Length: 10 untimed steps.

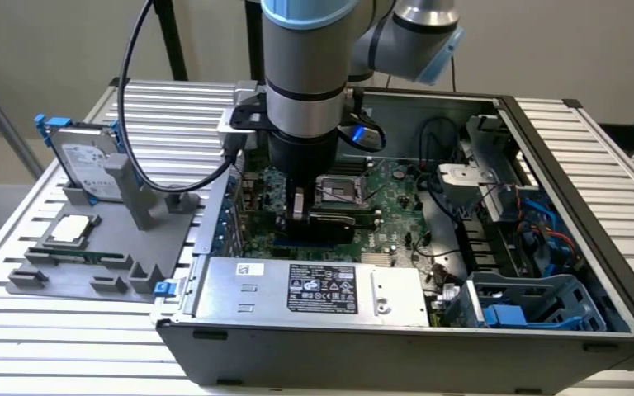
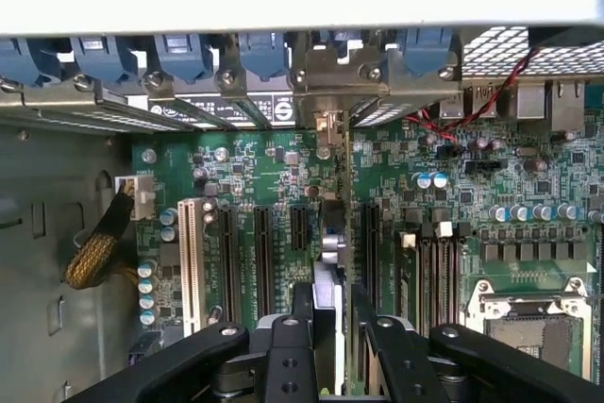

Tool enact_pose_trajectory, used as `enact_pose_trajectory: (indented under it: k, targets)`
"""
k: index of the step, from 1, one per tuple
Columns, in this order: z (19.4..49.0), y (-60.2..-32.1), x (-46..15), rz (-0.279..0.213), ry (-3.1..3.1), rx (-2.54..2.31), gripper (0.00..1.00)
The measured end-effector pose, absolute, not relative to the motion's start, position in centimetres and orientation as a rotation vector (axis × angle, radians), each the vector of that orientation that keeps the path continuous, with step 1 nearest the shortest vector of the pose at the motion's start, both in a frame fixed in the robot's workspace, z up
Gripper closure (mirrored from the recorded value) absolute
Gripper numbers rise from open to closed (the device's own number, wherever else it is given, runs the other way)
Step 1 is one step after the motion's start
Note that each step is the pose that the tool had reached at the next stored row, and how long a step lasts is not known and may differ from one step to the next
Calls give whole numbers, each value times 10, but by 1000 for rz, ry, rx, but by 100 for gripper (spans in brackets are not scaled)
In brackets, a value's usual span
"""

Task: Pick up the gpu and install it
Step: 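Insert the gpu into the slot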

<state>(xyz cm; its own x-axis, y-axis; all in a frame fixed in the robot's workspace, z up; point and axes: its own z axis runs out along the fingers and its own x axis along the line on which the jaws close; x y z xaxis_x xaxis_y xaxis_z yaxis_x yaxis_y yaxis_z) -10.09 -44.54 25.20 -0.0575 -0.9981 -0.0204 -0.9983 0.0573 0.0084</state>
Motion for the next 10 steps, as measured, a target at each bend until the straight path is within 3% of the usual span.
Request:
enact_pose_trajectory:
  k: [10]
  targets:
    - [256, -445, -101, 35, 2281, -2154, 100]
